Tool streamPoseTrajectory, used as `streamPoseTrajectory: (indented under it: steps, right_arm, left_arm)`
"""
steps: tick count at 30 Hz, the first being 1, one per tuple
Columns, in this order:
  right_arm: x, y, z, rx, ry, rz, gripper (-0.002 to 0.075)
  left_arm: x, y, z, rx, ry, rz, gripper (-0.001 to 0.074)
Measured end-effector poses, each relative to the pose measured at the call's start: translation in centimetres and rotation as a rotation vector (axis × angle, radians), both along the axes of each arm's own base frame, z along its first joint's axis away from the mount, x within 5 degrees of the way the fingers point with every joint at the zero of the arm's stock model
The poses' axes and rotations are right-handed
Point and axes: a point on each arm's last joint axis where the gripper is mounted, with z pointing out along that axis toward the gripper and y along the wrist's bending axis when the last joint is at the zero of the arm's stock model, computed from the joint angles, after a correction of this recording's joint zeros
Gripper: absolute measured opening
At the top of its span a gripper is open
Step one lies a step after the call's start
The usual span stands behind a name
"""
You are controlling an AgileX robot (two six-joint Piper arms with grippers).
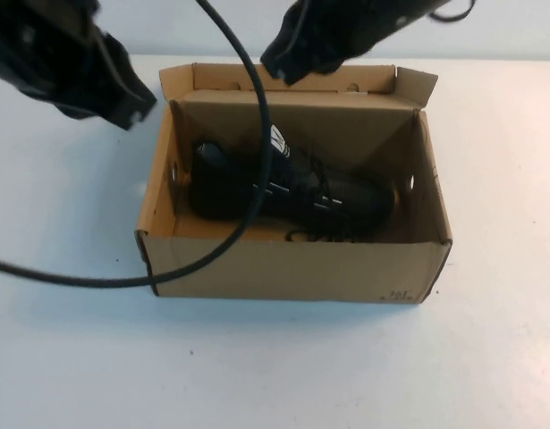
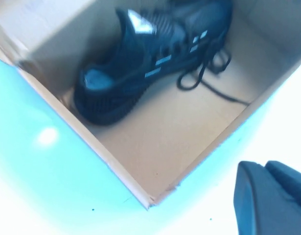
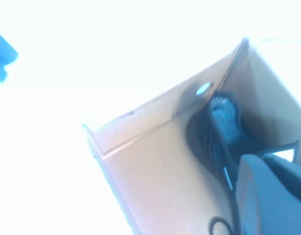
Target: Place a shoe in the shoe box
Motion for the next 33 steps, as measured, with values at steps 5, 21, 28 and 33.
streamPoseTrajectory:
  steps: [5, 21, 28, 33]
  right_arm:
    - [-3.3, -1.9, 3.6, 0.012, -0.045, 0.018, -0.0016]
    - [-12.0, -7.9, 6.3, 0.054, -0.123, -0.088, -0.0016]
    - [-16.8, -11.4, 3.0, 0.109, -0.211, -0.161, -0.0016]
    - [-20.5, -13.9, -1.0, 0.144, -0.264, -0.204, -0.0016]
  left_arm:
    - [-4.9, 2.2, 3.9, -0.047, -0.115, 0.034, -0.0001]
    - [-21.1, 9.0, 4.7, -0.204, -0.323, 0.152, -0.0001]
    - [-25.9, 11.0, -1.9, -0.201, -0.321, 0.158, -0.0001]
    - [-28.4, 12.1, -6.0, -0.276, -0.408, 0.186, -0.0001]
